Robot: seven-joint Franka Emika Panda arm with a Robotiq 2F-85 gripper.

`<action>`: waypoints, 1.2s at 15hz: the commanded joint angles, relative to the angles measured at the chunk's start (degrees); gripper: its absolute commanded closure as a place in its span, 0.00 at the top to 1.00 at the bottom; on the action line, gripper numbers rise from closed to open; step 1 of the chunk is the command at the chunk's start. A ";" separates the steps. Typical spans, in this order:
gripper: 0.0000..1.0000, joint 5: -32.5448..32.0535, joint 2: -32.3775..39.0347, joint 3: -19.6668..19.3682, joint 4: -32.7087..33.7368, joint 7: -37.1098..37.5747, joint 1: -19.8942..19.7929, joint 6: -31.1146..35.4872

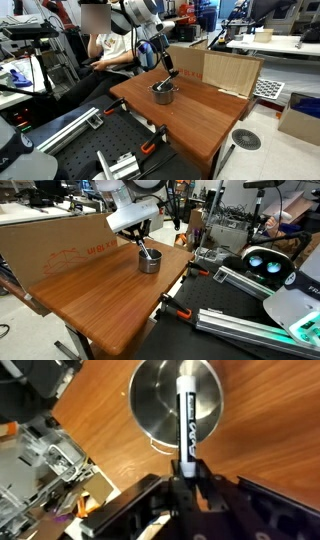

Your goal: Pick up the marker and put it in the bowl

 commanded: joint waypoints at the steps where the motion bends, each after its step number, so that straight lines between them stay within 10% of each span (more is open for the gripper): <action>1: 0.05 2.20 0.84 -0.85 1.27 -2.81 0.50 -0.41; 3: 0.05 2.59 1.08 -0.96 1.62 -3.49 0.56 -0.77; 4: 0.44 2.94 1.12 -0.93 1.68 -4.06 0.49 -0.81; 12: 0.97 5.36 1.41 -1.44 2.26 -6.35 0.83 -1.09; 18: 1.00 7.09 -0.70 -1.09 0.63 -7.51 1.03 -0.79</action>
